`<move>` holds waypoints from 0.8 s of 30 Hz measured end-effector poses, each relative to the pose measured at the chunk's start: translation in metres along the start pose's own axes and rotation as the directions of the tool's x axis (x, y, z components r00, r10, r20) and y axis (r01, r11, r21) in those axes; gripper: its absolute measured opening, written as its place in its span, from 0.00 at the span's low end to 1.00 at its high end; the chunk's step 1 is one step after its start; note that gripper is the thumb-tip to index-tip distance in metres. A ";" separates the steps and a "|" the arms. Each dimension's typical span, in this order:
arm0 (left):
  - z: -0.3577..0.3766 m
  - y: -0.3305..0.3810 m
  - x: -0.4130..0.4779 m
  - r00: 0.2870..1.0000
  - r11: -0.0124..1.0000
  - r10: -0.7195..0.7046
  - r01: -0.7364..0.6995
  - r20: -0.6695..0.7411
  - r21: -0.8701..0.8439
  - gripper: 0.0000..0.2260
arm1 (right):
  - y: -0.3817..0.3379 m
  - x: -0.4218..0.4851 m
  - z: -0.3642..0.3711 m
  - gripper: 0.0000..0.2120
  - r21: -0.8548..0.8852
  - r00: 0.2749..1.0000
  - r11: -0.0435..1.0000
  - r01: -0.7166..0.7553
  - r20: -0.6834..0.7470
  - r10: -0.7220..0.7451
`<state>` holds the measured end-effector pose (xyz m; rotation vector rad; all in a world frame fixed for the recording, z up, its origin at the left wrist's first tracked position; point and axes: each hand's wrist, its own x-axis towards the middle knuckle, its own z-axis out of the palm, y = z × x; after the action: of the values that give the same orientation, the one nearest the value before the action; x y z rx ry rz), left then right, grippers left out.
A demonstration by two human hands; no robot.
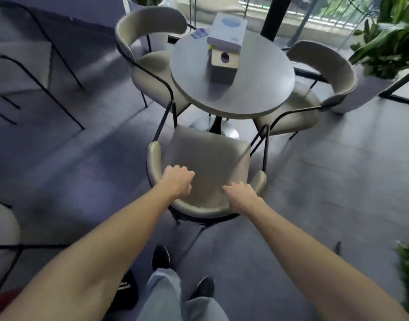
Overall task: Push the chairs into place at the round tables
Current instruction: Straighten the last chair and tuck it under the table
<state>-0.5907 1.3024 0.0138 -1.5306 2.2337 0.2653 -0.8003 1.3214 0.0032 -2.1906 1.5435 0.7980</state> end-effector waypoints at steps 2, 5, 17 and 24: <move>0.017 0.005 -0.008 0.999 1.000 -0.003 0.003 0.042 0.000 0.11 | -0.004 0.000 0.021 0.22 -0.005 1.000 1.000 0.024 0.020 -0.024; 0.041 0.008 -0.016 0.998 1.000 -0.003 0.002 0.065 0.005 0.11 | -0.008 0.005 0.050 0.19 -0.016 0.999 0.999 0.043 0.019 -0.043; 0.090 0.011 -0.021 0.994 0.988 0.055 -0.068 0.096 0.142 0.16 | -0.020 0.019 0.093 0.13 -0.021 0.983 1.000 0.023 -0.183 -0.026; 0.103 0.017 -0.037 0.995 0.990 0.073 -0.080 0.066 0.112 0.16 | -0.023 0.002 0.102 0.13 -0.031 0.984 0.999 0.037 -0.172 -0.042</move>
<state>-0.5715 1.3797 -0.0631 -1.3611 2.2214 0.2004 -0.8031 1.3862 -0.0791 -2.3570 1.5712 0.6347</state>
